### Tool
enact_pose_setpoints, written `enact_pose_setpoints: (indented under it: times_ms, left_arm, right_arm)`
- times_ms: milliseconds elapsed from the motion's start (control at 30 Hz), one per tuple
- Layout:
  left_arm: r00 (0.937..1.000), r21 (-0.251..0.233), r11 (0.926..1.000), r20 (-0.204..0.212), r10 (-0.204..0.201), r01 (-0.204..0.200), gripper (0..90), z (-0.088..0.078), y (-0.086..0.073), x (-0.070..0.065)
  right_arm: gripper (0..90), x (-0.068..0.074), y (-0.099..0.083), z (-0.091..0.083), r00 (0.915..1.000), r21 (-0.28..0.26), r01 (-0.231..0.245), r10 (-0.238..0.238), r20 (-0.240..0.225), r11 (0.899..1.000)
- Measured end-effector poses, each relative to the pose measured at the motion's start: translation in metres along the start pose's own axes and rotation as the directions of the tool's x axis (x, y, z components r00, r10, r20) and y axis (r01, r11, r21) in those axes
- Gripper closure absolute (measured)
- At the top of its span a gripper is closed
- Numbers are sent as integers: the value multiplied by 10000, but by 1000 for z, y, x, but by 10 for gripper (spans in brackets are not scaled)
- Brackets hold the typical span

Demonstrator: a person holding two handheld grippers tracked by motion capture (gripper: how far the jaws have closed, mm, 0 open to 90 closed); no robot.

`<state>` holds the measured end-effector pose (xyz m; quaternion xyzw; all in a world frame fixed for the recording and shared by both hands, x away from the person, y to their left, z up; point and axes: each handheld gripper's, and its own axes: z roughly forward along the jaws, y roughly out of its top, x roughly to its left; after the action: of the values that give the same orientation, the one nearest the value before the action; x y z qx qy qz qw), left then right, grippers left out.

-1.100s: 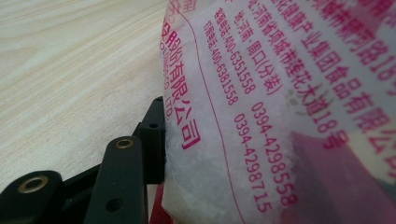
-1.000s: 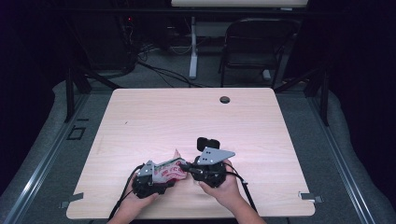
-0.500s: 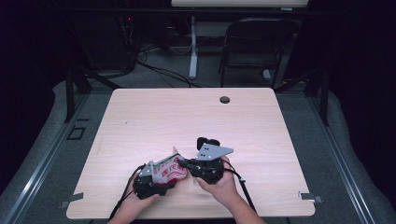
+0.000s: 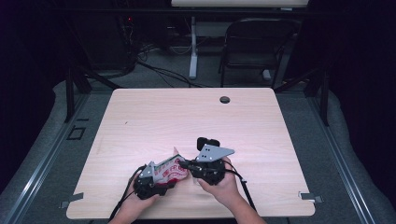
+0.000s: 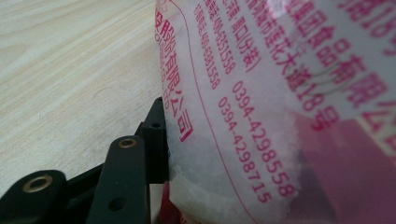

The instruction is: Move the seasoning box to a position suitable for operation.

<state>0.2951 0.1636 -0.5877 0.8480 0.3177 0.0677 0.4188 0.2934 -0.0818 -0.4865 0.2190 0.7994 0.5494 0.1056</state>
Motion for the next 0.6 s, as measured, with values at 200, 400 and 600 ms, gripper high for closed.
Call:
enact_pose_setpoints:
  times_ms: [200, 400, 600]
  left_arm:
    - [9999, 29, 10000, -84, 57, -56, 583, -3, 1, -1]
    - [9986, 181, 9993, -420, 325, -318, 596, -5, 3, -2]
    - [9960, 307, 9982, -717, 532, -511, 599, -8, 5, -2]
  right_arm:
    - [900, 0, -2, -3, 10000, -27, 64, -64, 8, 10000]
    - [889, 0, -4, -5, 10000, -21, 88, -88, 34, 10000]
    - [858, 1, -5, -7, 9998, -47, 124, -123, 164, 9999]
